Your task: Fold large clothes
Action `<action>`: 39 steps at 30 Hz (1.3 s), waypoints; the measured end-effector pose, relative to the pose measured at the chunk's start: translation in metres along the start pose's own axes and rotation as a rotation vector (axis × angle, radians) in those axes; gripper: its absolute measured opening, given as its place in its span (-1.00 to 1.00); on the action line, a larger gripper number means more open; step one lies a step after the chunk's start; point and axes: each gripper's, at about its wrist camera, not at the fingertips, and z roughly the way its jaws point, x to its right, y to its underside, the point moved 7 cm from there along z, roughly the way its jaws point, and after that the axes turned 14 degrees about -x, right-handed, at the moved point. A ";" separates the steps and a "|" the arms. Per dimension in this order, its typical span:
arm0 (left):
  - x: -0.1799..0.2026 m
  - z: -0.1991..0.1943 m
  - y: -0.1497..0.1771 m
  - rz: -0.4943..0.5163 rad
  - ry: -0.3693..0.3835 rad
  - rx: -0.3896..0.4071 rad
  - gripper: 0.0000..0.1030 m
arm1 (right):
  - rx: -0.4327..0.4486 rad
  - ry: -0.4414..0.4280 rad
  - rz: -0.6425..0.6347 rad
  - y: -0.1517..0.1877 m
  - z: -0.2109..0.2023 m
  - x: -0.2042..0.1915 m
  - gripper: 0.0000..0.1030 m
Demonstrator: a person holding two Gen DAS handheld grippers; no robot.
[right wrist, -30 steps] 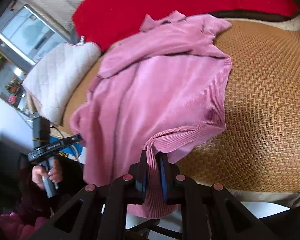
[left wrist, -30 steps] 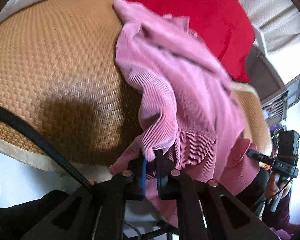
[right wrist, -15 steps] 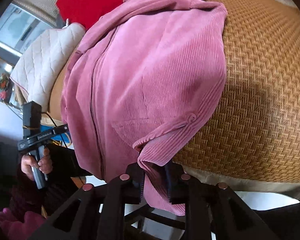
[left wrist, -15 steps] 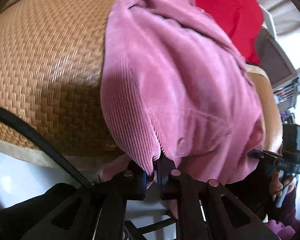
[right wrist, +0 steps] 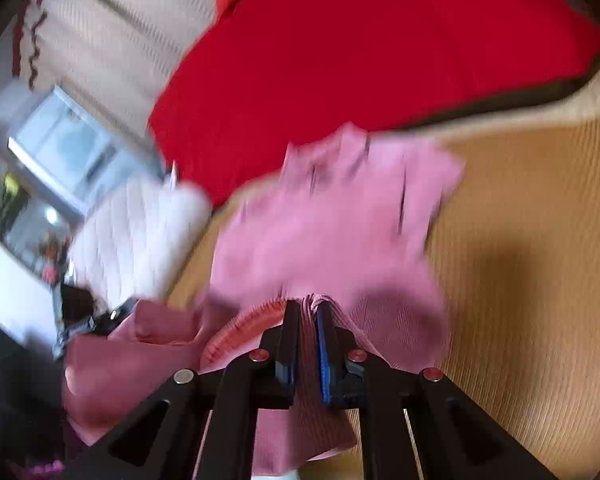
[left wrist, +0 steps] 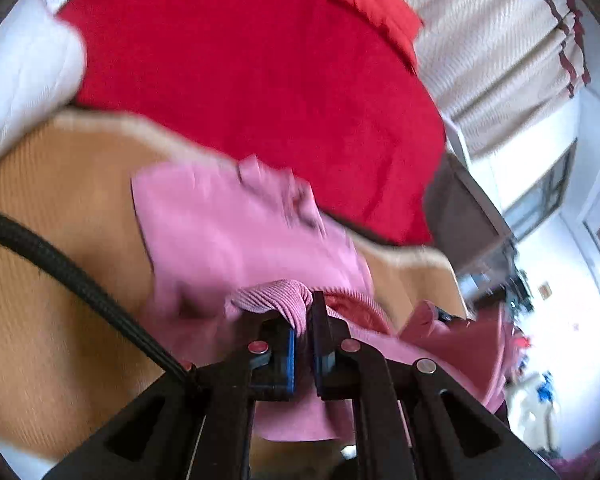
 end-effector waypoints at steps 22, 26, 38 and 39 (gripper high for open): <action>-0.079 0.053 -0.106 -0.303 -0.143 0.355 0.43 | 0.219 0.017 0.255 -0.156 0.056 0.083 -0.64; -0.057 0.072 -0.100 -0.241 -0.175 0.270 0.45 | 0.129 0.058 0.125 -0.147 0.076 0.045 -0.64; -0.066 0.124 -0.086 -0.211 -0.469 0.040 0.45 | -0.029 0.279 0.110 -0.133 0.116 0.037 -0.65; -0.065 0.123 -0.091 -0.217 -0.468 0.047 0.45 | 0.002 0.278 0.094 -0.138 0.112 0.032 -0.65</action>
